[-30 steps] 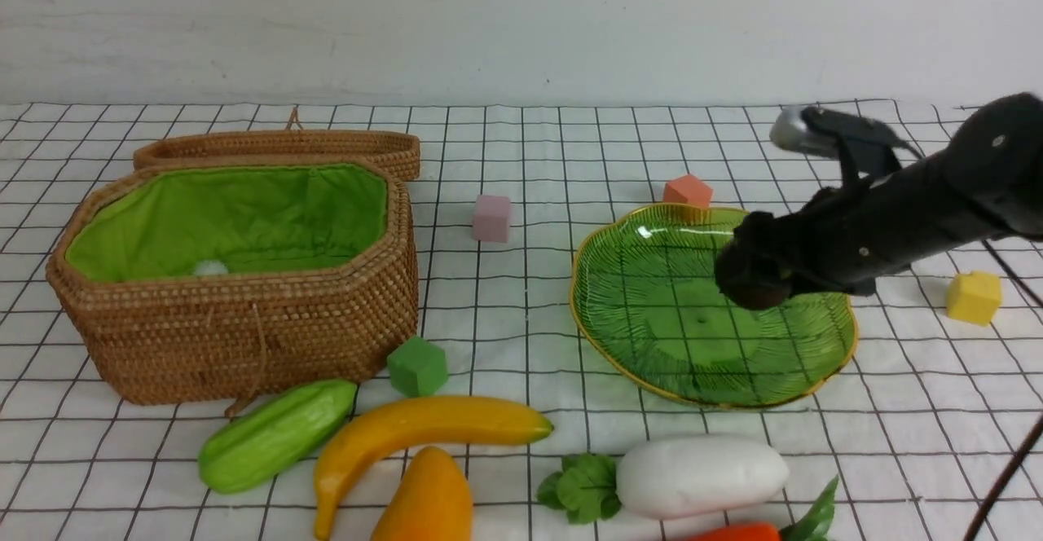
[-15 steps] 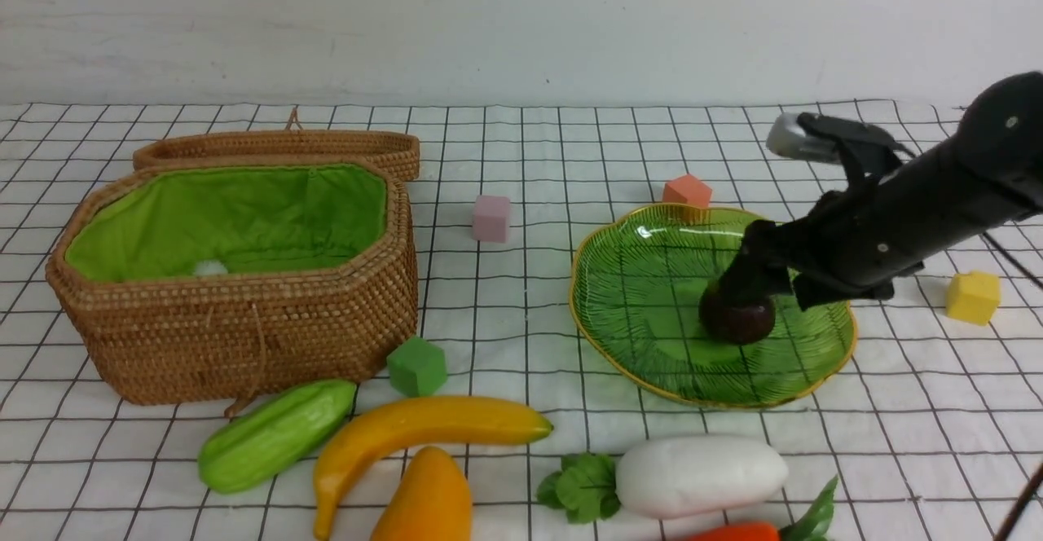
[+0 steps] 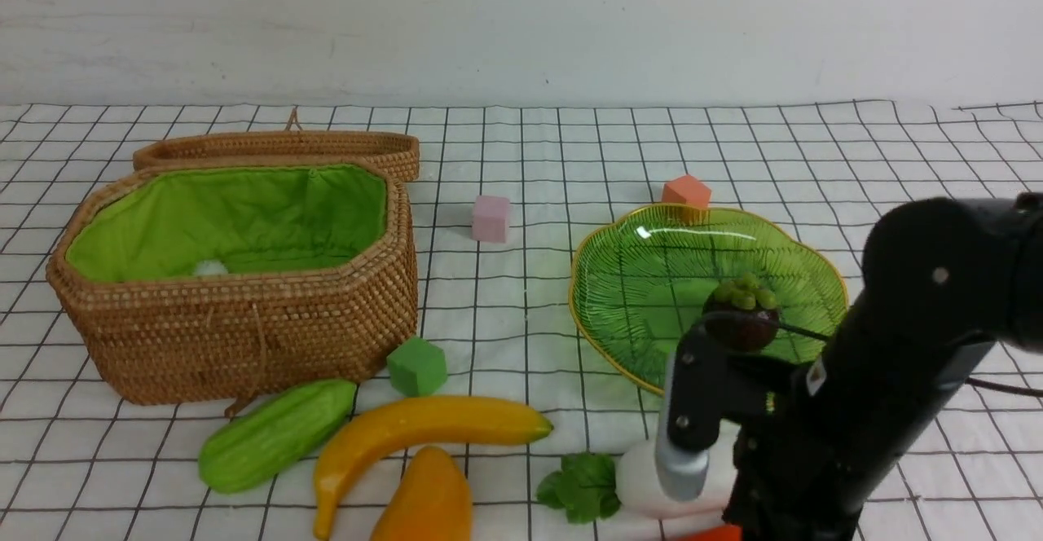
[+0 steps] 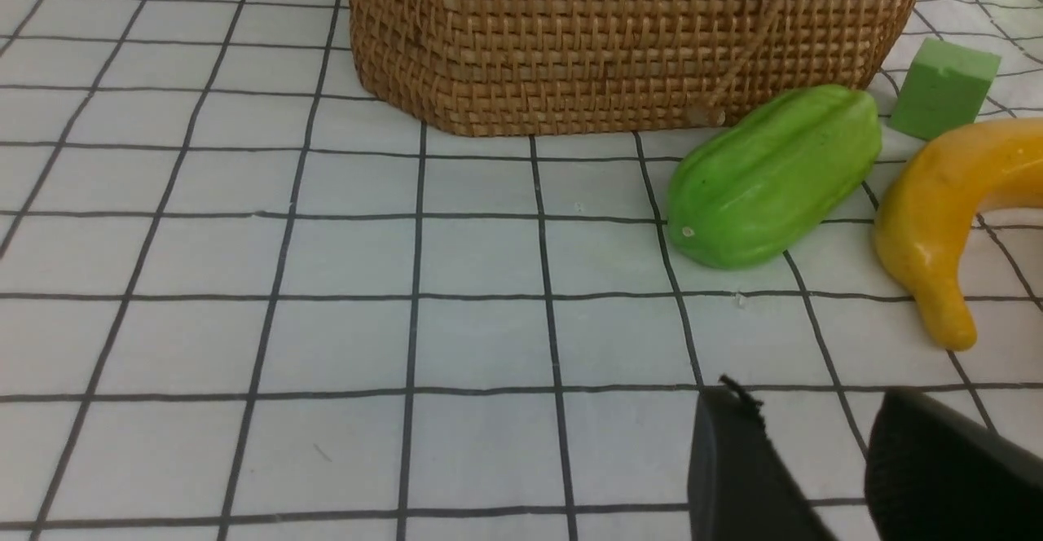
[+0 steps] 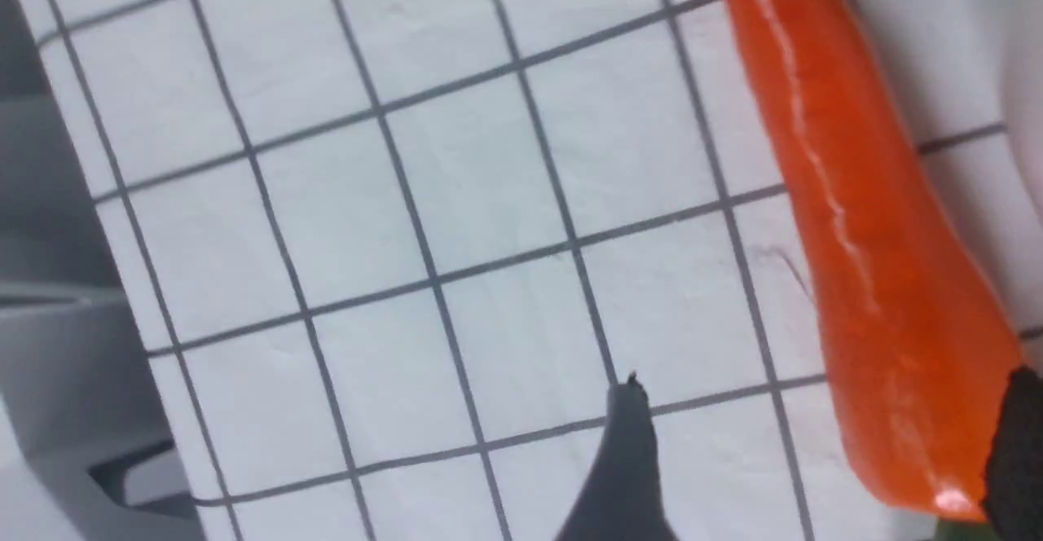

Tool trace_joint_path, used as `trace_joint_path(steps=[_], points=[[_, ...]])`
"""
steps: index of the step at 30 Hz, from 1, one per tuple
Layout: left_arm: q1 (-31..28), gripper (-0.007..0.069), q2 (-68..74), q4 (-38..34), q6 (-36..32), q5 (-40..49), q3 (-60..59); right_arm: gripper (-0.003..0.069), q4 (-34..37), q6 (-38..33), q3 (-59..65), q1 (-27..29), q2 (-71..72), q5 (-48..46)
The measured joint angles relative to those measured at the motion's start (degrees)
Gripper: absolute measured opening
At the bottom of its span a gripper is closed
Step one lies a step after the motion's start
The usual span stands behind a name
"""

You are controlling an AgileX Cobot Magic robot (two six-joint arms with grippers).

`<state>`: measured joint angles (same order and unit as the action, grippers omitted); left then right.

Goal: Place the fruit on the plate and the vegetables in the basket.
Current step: Use the right arm to grab a carrot and put it into the left basket

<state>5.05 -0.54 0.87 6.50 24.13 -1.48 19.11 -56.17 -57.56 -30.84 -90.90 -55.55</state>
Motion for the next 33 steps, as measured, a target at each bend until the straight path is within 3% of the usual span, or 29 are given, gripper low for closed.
trace_joint_path(steps=[8,14,17,18,25,31,33], points=[[0.0,0.0239,0.0,0.0,0.0,0.0,0.0,0.0552,-13.99,6.48,0.0,-4.95,-6.61,7.76],[0.0,0.0239,0.0,0.0,0.0,0.0,0.0,0.0532,-15.01,10.08,-0.19,-5.06,-11.31,6.91],[0.0,0.0239,0.0,0.0,0.0,0.0,0.0,0.0399,-12.29,10.18,-1.21,-5.06,-11.74,3.35],[0.0,0.0239,0.0,0.0,0.0,0.0,0.0,0.0391,-11.11,10.18,-1.64,-5.06,-11.74,1.3],[0.0,0.0239,0.0,0.0,0.0,0.0,0.0,0.0399,-5.38,9.67,-13.2,-5.32,-9.24,-8.82],[0.0,0.0239,0.0,0.0,0.0,0.0,0.0,0.0399,2.37,11.18,-38.92,-5.32,-11.1,-8.74],[0.0,0.0239,0.0,0.0,0.0,0.0,0.0,0.0399,8.44,11.88,-49.45,-5.32,-15.06,-4.78]])
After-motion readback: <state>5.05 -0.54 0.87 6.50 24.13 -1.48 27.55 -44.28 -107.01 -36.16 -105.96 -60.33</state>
